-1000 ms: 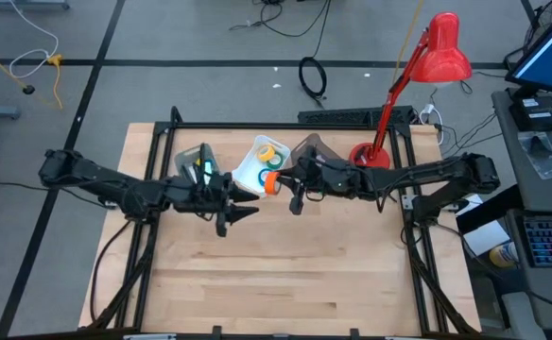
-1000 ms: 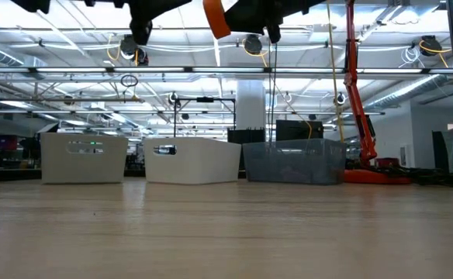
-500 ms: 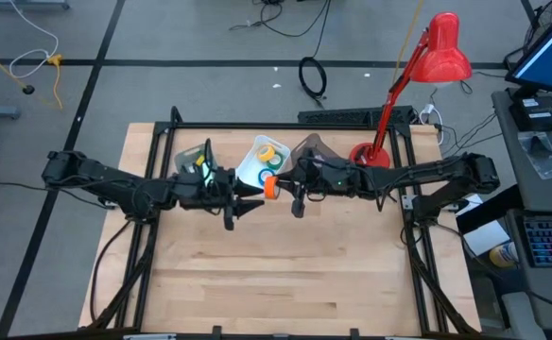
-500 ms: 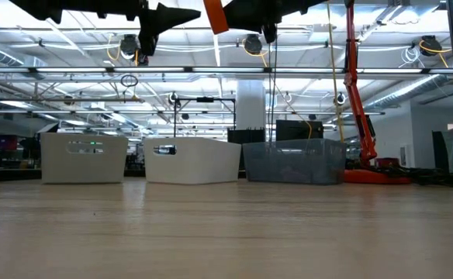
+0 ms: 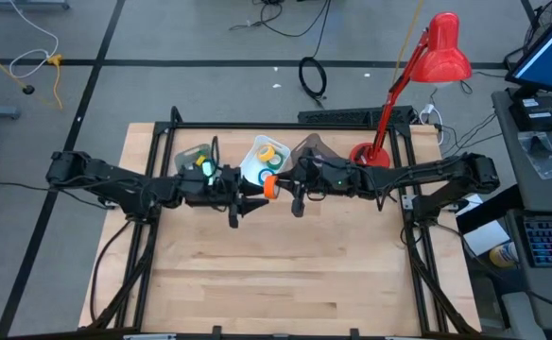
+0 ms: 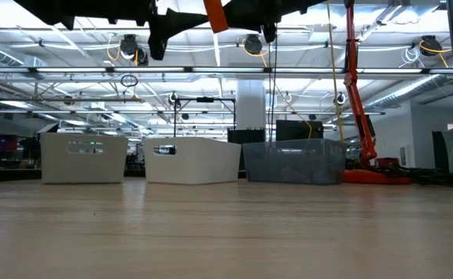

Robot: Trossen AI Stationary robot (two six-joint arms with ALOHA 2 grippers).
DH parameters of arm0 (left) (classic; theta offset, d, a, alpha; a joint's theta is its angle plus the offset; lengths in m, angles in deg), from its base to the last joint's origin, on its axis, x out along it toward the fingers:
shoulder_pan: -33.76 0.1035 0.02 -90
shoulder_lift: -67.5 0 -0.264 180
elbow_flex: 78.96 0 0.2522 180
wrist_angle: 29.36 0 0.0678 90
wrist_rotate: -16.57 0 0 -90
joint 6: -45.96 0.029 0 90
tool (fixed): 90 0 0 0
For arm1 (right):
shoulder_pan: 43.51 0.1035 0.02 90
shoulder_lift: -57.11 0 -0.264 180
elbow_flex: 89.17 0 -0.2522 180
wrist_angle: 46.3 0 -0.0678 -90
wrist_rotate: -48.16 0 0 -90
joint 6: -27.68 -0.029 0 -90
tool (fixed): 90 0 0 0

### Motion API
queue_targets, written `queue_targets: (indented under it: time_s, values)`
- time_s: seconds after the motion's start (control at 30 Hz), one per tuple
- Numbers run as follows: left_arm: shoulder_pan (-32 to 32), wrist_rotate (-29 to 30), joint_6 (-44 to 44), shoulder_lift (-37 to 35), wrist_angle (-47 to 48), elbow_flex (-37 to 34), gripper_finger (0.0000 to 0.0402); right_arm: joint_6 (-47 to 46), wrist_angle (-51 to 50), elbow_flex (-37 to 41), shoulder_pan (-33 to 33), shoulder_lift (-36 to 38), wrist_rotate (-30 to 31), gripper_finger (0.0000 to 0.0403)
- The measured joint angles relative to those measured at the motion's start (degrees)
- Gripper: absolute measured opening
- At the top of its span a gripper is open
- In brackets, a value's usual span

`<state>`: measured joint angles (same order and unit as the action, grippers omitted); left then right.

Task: Pick and place Stapler, Stapler remover, tape
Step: Put the orange tape into the white bin

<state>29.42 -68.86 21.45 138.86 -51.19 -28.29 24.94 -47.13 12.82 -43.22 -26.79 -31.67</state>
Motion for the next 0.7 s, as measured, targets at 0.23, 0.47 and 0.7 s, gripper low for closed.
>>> queue_targets:
  time_s: [0.23, 0.47, 0.7]
  values:
    - [1.4, -5.0, 0.0, 1.7, 0.5, 2.2, 0.0198, 0.0, 0.1, 0.0, 0.0, 0.0, 0.1, 0.0034]
    - [1.8, -6.7, -1.3, 2.5, 0.5, 2.8, 0.0173, 0.0, 0.6, 0.0, 0.0, 0.0, 0.0, 0.0033]
    - [1.9, -7.5, -0.6, 2.5, 0.0, 2.8, 0.0093, -0.9, 0.6, 0.0, 0.0, 0.0, -0.4, 0.0033]
